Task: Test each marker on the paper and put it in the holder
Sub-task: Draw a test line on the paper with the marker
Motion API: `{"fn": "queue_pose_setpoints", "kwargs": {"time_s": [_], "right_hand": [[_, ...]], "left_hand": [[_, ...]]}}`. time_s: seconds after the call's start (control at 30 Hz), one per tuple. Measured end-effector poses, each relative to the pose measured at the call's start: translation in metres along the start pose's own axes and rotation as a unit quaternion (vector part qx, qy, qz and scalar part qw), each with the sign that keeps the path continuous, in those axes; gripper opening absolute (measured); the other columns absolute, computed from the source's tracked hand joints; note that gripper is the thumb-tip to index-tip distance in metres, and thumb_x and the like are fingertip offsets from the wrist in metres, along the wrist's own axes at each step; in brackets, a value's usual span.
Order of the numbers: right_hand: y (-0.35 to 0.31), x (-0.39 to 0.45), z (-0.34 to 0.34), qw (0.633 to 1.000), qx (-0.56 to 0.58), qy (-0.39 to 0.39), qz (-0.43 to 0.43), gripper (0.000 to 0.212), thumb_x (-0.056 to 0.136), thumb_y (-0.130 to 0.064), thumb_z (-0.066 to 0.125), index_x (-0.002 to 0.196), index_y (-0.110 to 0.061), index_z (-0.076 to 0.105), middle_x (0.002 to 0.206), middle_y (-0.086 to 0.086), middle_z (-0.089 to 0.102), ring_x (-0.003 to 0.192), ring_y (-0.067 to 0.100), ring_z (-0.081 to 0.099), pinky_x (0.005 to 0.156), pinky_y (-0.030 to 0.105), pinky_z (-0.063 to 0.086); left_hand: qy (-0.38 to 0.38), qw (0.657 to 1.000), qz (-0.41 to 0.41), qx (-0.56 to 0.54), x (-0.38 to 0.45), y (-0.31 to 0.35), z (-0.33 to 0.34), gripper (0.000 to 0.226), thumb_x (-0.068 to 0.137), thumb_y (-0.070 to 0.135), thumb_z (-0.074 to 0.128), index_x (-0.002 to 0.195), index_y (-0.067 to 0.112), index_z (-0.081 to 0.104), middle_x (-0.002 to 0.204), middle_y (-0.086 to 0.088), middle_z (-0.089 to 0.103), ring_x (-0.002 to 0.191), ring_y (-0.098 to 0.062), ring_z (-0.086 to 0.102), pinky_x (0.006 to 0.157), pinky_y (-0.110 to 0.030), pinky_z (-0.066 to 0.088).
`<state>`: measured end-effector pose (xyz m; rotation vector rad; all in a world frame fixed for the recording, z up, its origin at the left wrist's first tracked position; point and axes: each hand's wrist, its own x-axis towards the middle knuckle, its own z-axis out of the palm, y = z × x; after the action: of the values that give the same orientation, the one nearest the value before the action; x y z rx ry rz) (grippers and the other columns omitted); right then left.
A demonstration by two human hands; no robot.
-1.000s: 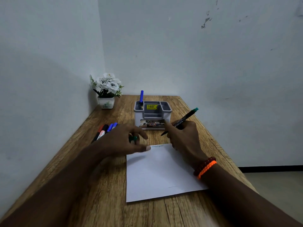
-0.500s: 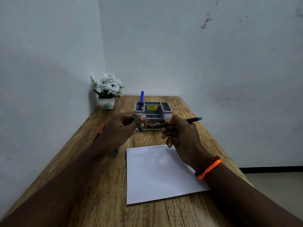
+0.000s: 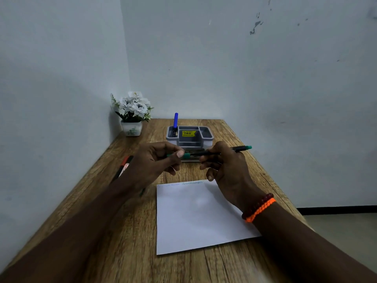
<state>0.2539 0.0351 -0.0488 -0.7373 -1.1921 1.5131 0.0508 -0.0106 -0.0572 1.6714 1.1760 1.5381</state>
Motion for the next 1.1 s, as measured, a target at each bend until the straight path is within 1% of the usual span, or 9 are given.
{"fn": "queue_pose_setpoints", "kwargs": {"time_s": [0.13,0.23,0.4,0.53,0.67,0.73,0.9,1.03,1.1], "right_hand": [[0.004,0.002,0.001,0.999,-0.016,-0.028,-0.012,0.015,0.099,-0.008,0.059,0.100,0.004,0.068,0.079,0.017,0.072,0.061,0.022,0.066,0.043,0.026,0.045],[0.006,0.001,0.002,0.998,-0.027,-0.051,-0.021,0.010,0.098,-0.004,0.063,0.094,0.004,0.068,0.074,0.014,0.068,0.058,0.021,0.063,0.041,0.026,0.043],[0.008,0.000,0.003,0.998,-0.012,-0.058,0.004,0.009,0.092,-0.001,0.072,0.096,0.007,0.071,0.070,0.010,0.064,0.057,0.021,0.059,0.040,0.026,0.041],[0.010,-0.001,0.002,0.997,-0.008,-0.074,0.025,0.017,0.092,-0.002,0.074,0.104,0.009,0.071,0.073,0.010,0.067,0.058,0.017,0.061,0.042,0.024,0.045],[0.013,0.002,-0.002,0.996,-0.009,-0.084,0.034,0.018,0.092,-0.005,0.076,0.103,0.009,0.072,0.075,0.012,0.068,0.059,0.017,0.063,0.047,0.025,0.050],[0.013,0.002,-0.003,0.995,-0.004,-0.093,0.038,0.021,0.092,-0.005,0.076,0.106,0.010,0.072,0.075,0.012,0.068,0.060,0.018,0.064,0.049,0.025,0.052],[0.012,0.000,-0.004,0.992,0.003,-0.111,0.052,0.030,0.093,-0.004,0.074,0.114,0.015,0.068,0.076,0.012,0.069,0.061,0.017,0.065,0.049,0.024,0.054],[0.011,0.002,-0.003,0.992,-0.013,-0.116,0.047,0.030,0.093,-0.008,0.075,0.112,0.014,0.069,0.074,0.012,0.067,0.061,0.017,0.064,0.049,0.024,0.053],[0.008,0.004,-0.003,0.992,-0.024,-0.114,0.042,0.029,0.092,-0.006,0.076,0.114,0.012,0.070,0.077,0.013,0.067,0.063,0.017,0.064,0.051,0.026,0.053]], "left_hand": [[-0.007,1.000,-0.001,0.010,-0.002,0.001,0.003,0.027,0.084,0.016,0.076,0.107,0.002,0.073,0.090,-0.015,0.078,0.075,-0.028,0.074,0.066,-0.035,0.063],[-0.012,1.000,0.002,0.013,-0.002,0.001,0.005,0.028,0.082,0.013,0.079,0.108,0.002,0.074,0.093,-0.013,0.079,0.076,-0.028,0.075,0.066,-0.034,0.063],[-0.006,1.000,0.009,0.024,-0.002,0.000,0.005,0.029,0.080,0.014,0.080,0.107,0.003,0.076,0.093,-0.013,0.079,0.077,-0.029,0.075,0.066,-0.033,0.063],[-0.001,0.999,0.015,0.029,-0.003,-0.001,0.003,0.025,0.081,0.010,0.080,0.105,0.004,0.077,0.090,-0.014,0.079,0.075,-0.032,0.075,0.067,-0.034,0.063],[0.001,1.000,0.012,0.025,-0.003,-0.002,0.004,0.026,0.081,0.010,0.080,0.105,0.002,0.077,0.086,-0.015,0.078,0.073,-0.031,0.075,0.066,-0.033,0.063],[0.003,1.000,0.011,0.022,-0.003,-0.002,0.005,0.027,0.080,0.010,0.080,0.104,0.000,0.077,0.085,-0.015,0.078,0.072,-0.031,0.075,0.065,-0.032,0.062],[0.000,1.000,0.008,0.016,-0.003,-0.002,0.004,0.025,0.080,0.007,0.080,0.104,0.000,0.077,0.084,-0.016,0.078,0.072,-0.030,0.075,0.064,-0.032,0.063],[-0.008,1.000,0.004,0.009,-0.001,0.001,-0.001,0.024,0.080,0.006,0.079,0.103,0.000,0.077,0.084,-0.019,0.077,0.070,-0.029,0.074,0.063,-0.032,0.062],[-0.019,1.000,-0.006,0.000,0.001,0.002,-0.006,0.024,0.079,0.007,0.080,0.103,0.001,0.077,0.086,-0.021,0.077,0.071,-0.029,0.073,0.064,-0.034,0.062]]}}
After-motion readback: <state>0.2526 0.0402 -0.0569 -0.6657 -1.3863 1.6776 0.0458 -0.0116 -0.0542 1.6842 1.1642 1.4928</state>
